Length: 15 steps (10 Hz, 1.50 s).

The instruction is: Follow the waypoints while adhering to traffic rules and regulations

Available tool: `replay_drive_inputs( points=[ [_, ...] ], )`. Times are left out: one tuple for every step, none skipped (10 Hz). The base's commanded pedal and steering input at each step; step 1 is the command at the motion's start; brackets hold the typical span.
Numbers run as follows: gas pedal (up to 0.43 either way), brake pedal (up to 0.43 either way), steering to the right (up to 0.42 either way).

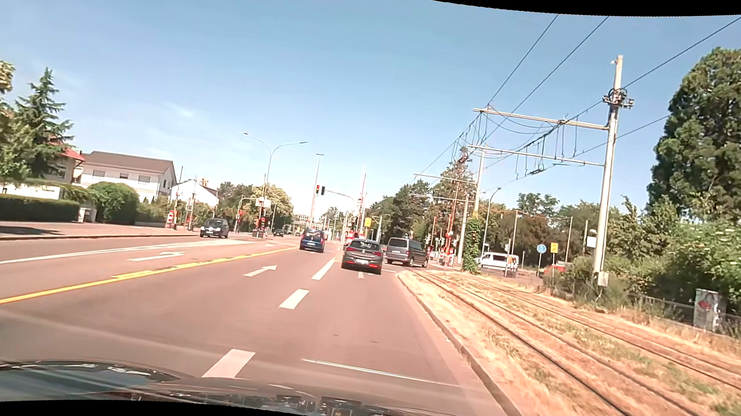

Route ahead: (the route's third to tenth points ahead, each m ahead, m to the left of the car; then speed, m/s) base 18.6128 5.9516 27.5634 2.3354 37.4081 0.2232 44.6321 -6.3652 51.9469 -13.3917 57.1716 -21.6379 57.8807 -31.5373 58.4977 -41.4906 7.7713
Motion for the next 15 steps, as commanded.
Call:
replay_drive_inputs(
  points=[
    [0.079,0.000,-0.016],
    [0.079,0.000,-0.017],
    [0.079,0.000,-0.017],
    [0.079,0.000,-0.017],
    [0.079,0.000,-0.017],
    [0.079,0.000,-0.017],
    [0.067,0.000,-0.017],
    [0.047,0.000,-0.019],
    [0.047,0.000,-0.019],
    [0.047,0.000,-0.019],
    [0.047,0.000,-0.019],
    [0.047,0.000,-0.019],
    [0.039,0.000,-0.016],
    [0.039,0.000,-0.014],
    [0.039,0.000,-0.013]
  ],
)
